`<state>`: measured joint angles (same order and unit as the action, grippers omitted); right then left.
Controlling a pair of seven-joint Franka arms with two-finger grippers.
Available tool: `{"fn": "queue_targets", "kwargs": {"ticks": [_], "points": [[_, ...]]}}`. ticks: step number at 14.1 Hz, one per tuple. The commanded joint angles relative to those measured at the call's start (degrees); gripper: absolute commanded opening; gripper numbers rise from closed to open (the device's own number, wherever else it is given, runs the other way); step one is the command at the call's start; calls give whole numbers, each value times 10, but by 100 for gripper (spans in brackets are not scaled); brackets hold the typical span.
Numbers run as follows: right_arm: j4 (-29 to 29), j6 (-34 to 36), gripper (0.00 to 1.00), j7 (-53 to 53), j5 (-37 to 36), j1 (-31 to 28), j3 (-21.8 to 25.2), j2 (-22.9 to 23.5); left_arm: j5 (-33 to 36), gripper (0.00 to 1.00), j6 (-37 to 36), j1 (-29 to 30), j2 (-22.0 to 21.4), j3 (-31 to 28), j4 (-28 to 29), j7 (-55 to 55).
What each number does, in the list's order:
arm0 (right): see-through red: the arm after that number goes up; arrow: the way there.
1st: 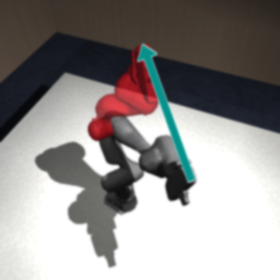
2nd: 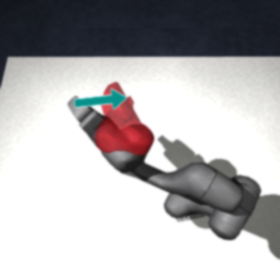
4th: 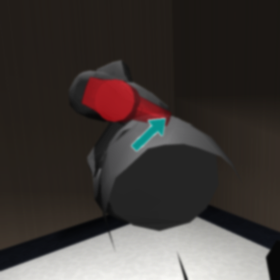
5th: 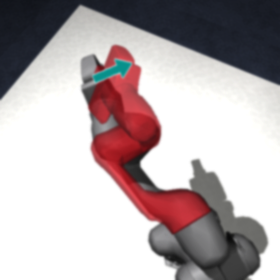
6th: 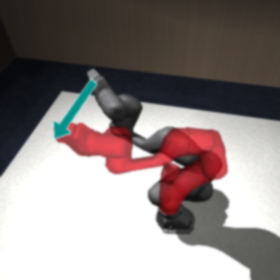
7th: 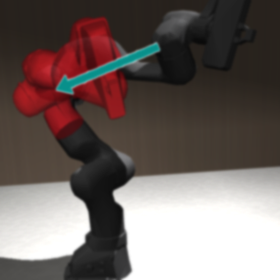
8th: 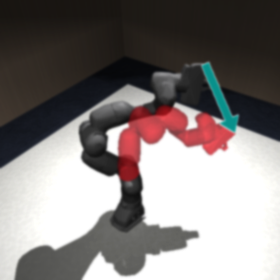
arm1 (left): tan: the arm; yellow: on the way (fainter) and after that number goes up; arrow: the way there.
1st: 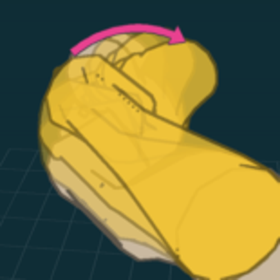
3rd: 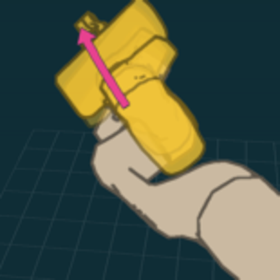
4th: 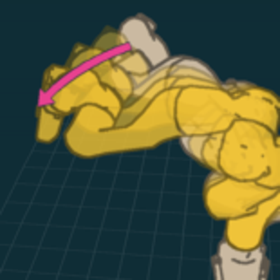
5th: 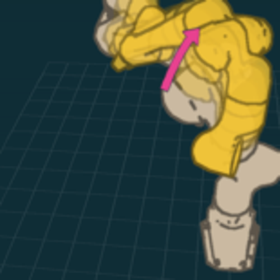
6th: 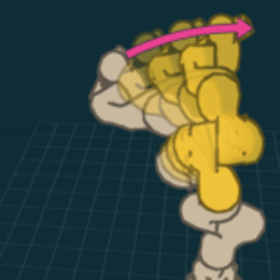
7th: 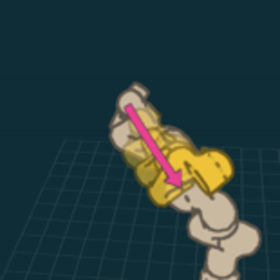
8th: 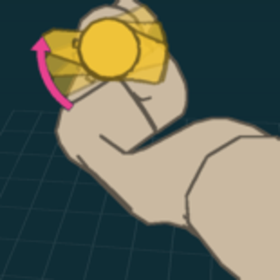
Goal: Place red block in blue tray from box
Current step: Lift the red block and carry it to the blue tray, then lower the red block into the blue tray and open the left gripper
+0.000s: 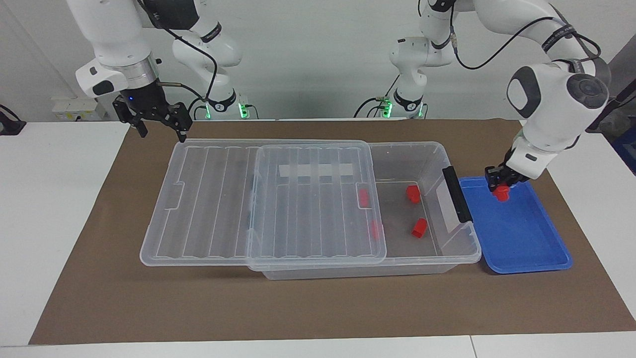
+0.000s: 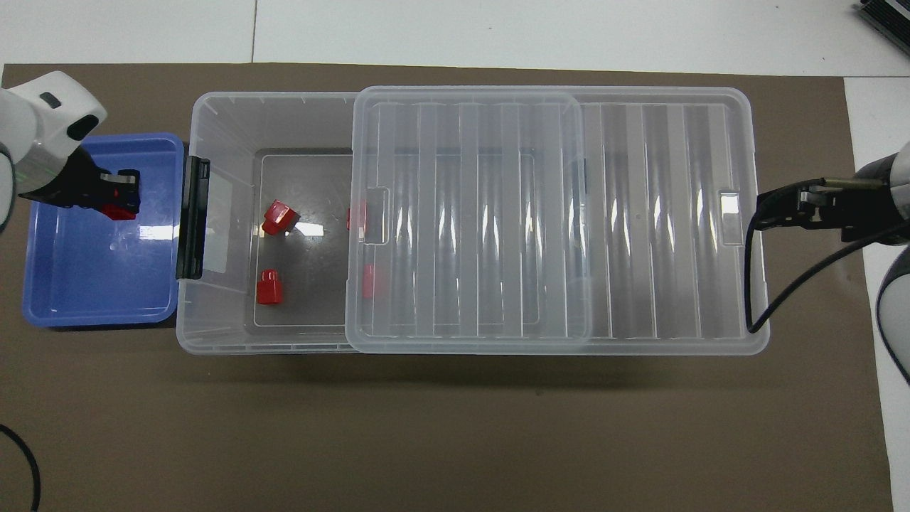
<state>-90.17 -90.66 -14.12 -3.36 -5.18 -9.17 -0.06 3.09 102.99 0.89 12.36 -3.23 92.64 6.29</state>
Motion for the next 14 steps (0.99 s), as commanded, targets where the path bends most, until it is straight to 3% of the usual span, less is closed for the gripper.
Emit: {"fn": "queue_targets", "kwargs": {"ticks": [1, 3, 6, 9, 10, 14], "points": [[9, 11, 100, -14, 10, -4, -4, 9, 0, 6, 74, 38, -15, 8, 52, 48], [9, 7, 100, -12, 12, -4, -4, 9, -1, 6, 175, 53, -29, 7, 135, 55], [-7, -16, 98, -7, 13, -12, -2, 6, -2, 6, 293, 83, 5, 8, 185, 106], [-86, -115, 20, 4, 13, -40, -1, -15, -4, 6, 340, 74, 45, 8, 185, 96], [-103, -140, 0, 11, 13, -46, -1, -16, -4, 6, 353, 74, 54, 9, 187, 91], [-163, -241, 0, 13, 13, -77, 0, -8, -4, 7, 417, 62, 67, 10, 221, 56]]}}
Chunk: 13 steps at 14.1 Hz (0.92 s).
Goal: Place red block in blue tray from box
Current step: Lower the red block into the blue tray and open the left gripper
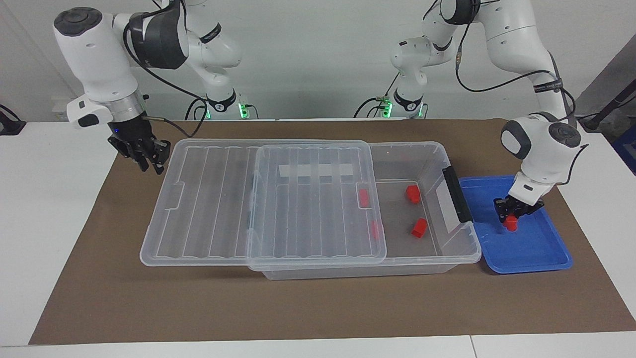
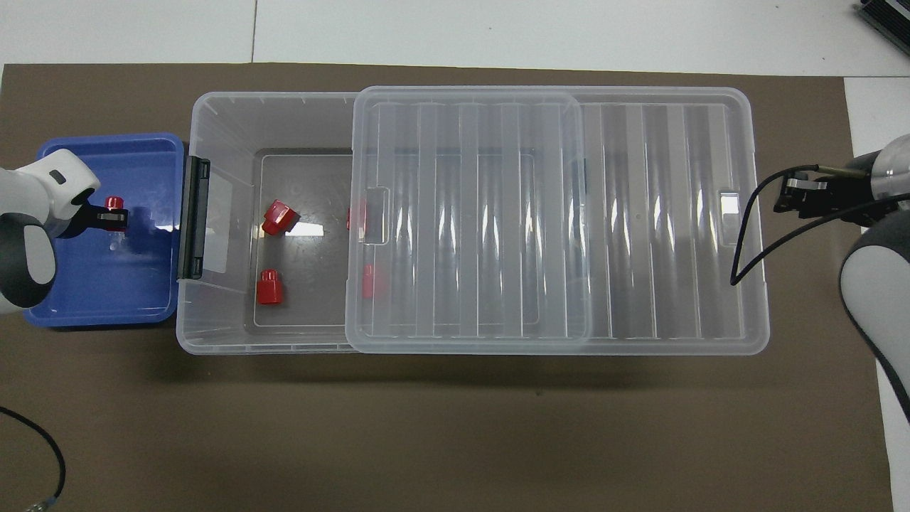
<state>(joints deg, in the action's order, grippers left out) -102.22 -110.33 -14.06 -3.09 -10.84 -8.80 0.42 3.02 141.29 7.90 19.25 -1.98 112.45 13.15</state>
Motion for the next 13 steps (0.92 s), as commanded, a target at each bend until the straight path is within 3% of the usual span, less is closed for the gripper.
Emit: {"fn": "queue_targets", "kwargs": {"ticks": [1, 5, 6, 7, 8, 9, 11, 12, 13], "points": [[-51, -65, 0, 14, 11, -23, -3, -9, -3, 7, 36, -8, 0, -2, 26, -16], [-64, -106, 0, 46, 11, -39, -3, 20, -3, 8, 64, -15, -1, -2, 49, -53], [-65, -111, 0, 47, 11, -39, -3, 24, -3, 12, 67, -15, -1, -2, 52, -52], [-65, -117, 0, 48, 11, -38, -3, 29, -3, 30, 68, -15, -1, -2, 53, -52], [-66, -119, 0, 47, 11, -38, -3, 35, -3, 59, 67, -15, -1, -2, 52, -51], [-67, -124, 0, 47, 11, -37, -3, 37, -3, 80, 67, -15, -1, -2, 52, -51], [-68, -126, 0, 47, 11, -30, -4, 42, -3, 86, 58, -15, -1, -2, 47, -50], [-68, -126, 0, 46, 11, -24, -4, 44, -3, 100, 51, -15, -5, -2, 45, -50], [-68, -126, 0, 46, 11, -17, -4, 47, -3, 100, 31, -15, -15, -1, 41, -50]]}}
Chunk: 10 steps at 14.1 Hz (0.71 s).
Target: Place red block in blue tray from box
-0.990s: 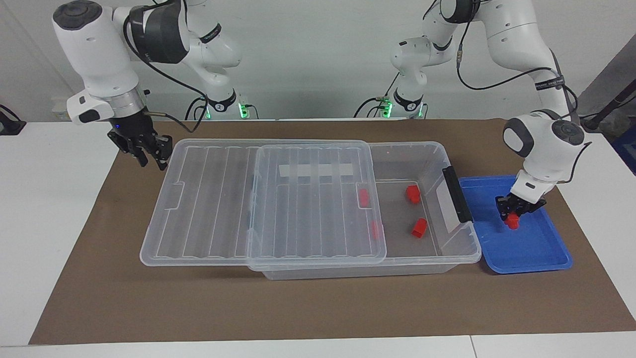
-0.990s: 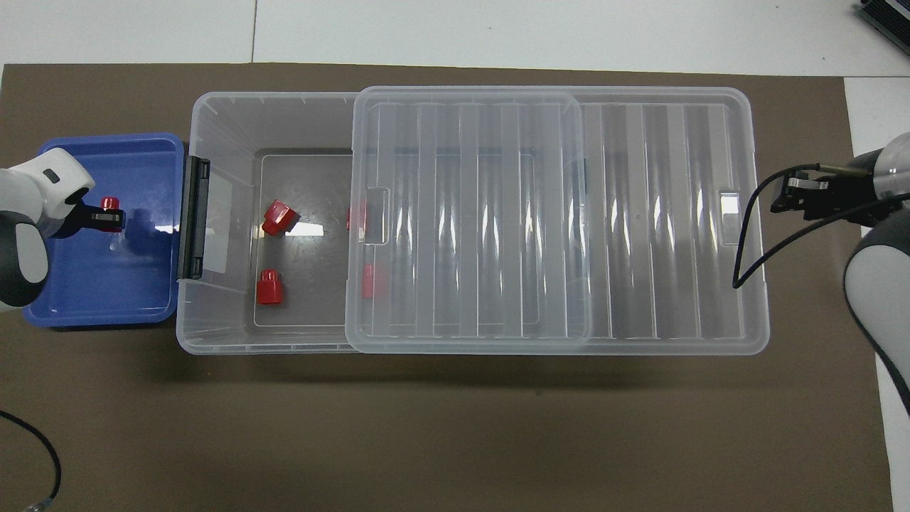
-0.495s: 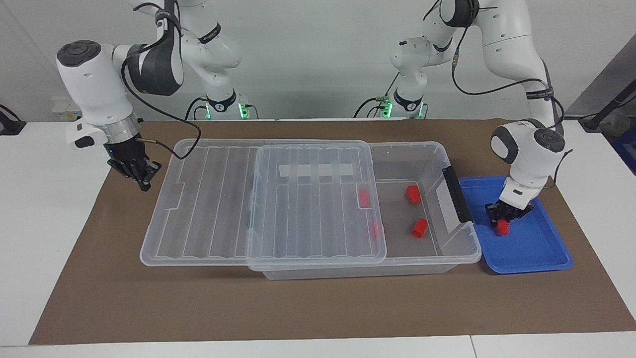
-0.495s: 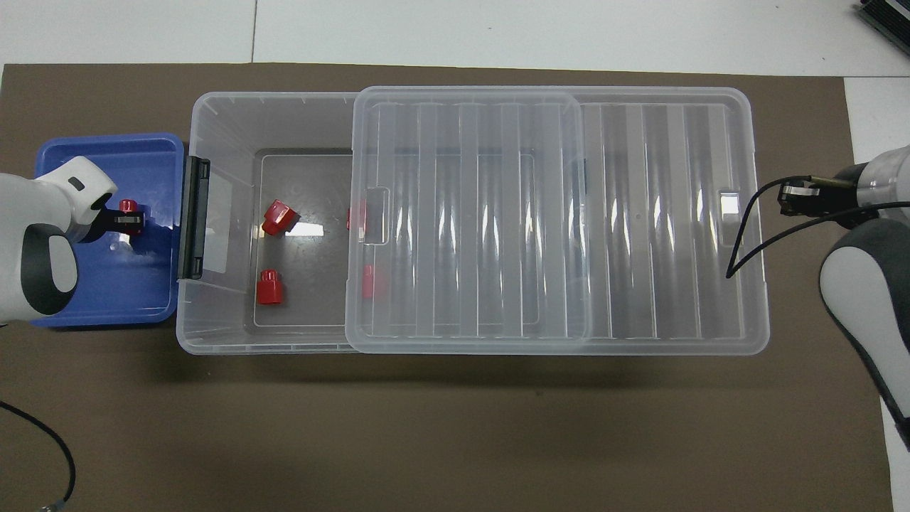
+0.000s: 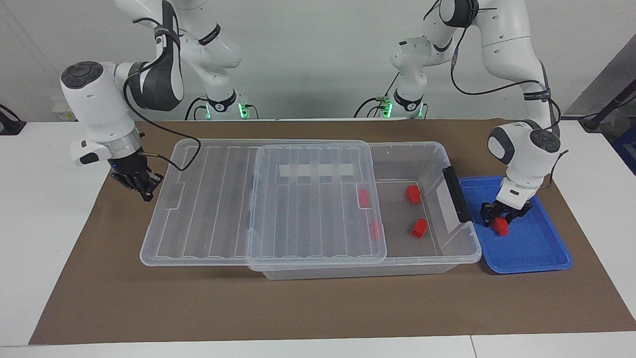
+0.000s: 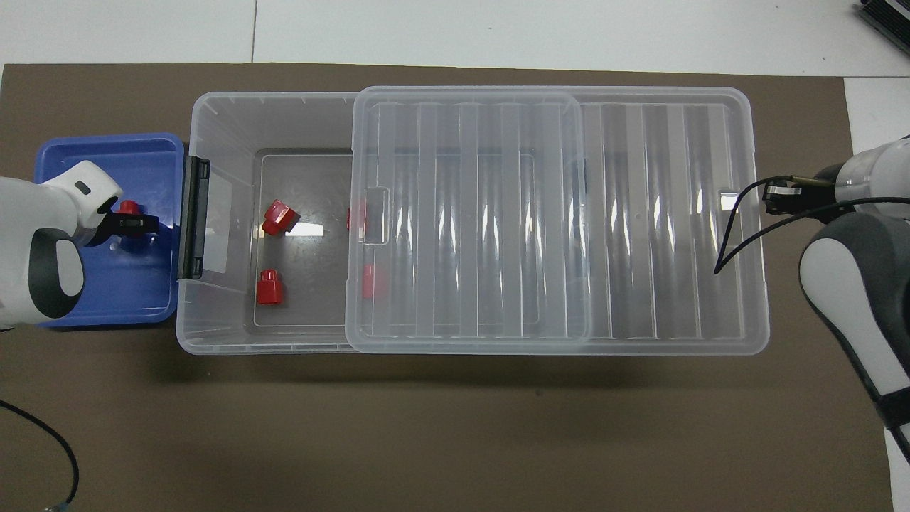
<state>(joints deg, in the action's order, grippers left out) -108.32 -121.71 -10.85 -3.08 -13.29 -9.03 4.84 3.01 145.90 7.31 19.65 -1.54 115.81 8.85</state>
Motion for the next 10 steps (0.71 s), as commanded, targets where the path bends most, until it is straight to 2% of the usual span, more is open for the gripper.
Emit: {"fn": "queue_targets", "kwargs": {"ticks": [1, 4, 6, 9, 10], "points": [[-7, -13, 0, 12, 11, 14, -2, 3, -3, 100, -68, -9, -42, -2, -13, -8], [-7, -12, 0, 10, 11, 45, -3, 3, -3, 100, -280, -34, -79, 0, -128, -12], [-7, -12, 0, 10, 11, 75, -3, 3, -4, 100, -389, -36, -111, 2, -179, -12], [-7, -12, 0, 13, 11, 112, -3, 4, -5, 100, -453, -37, -197, 14, -170, -8], [-7, -12, 0, 14, 11, 126, -4, 4, -4, 100, -461, -41, -211, 14, -162, -9]]}}
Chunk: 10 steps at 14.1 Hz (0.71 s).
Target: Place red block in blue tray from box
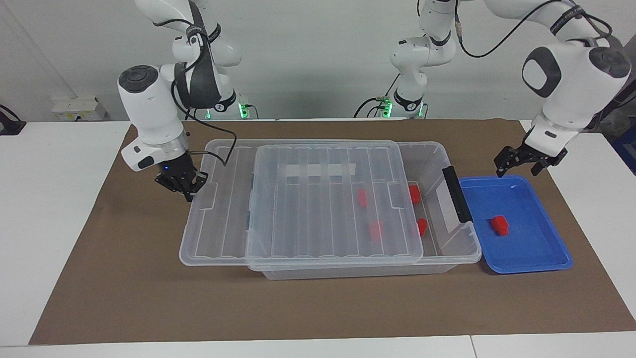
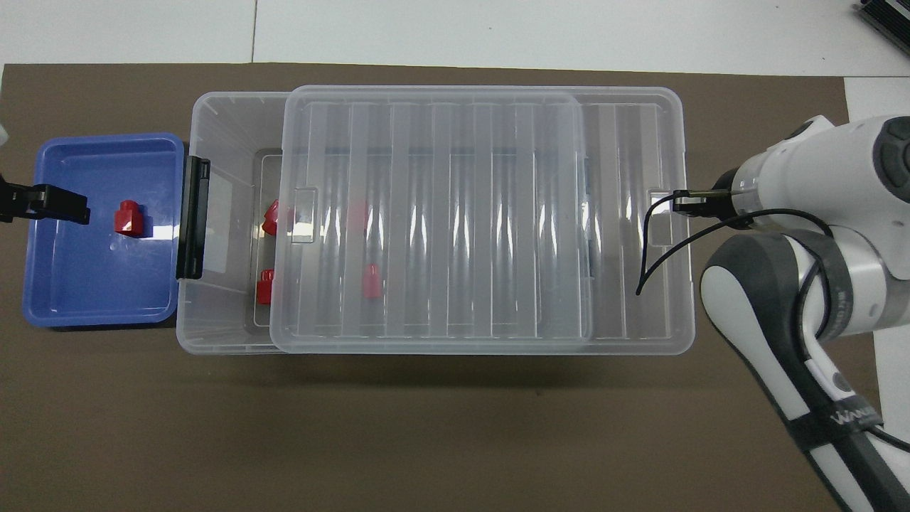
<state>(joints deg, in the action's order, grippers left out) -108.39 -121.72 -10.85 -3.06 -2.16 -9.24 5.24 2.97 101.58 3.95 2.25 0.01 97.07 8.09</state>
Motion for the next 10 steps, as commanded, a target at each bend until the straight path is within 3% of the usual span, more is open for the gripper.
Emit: {"fn": "queue_targets", "kwargs": {"ticks": [1, 5, 6, 10], "points": [[-6, -12, 0, 14, 10, 28, -2, 0, -3, 100, -12, -11, -38, -3, 23, -3], [-6, -12, 0, 14, 10, 65, -2, 0, -3, 100, -18, -14, -44, 1, 27, -4], [-5, -14, 0, 9, 10, 71, -2, 1, -3, 100, -22, -38, -43, 3, 26, -13], [-6, -28, 0, 8, 14, 95, -2, 3, -3, 100, -24, -50, -49, 1, 31, -82]]}}
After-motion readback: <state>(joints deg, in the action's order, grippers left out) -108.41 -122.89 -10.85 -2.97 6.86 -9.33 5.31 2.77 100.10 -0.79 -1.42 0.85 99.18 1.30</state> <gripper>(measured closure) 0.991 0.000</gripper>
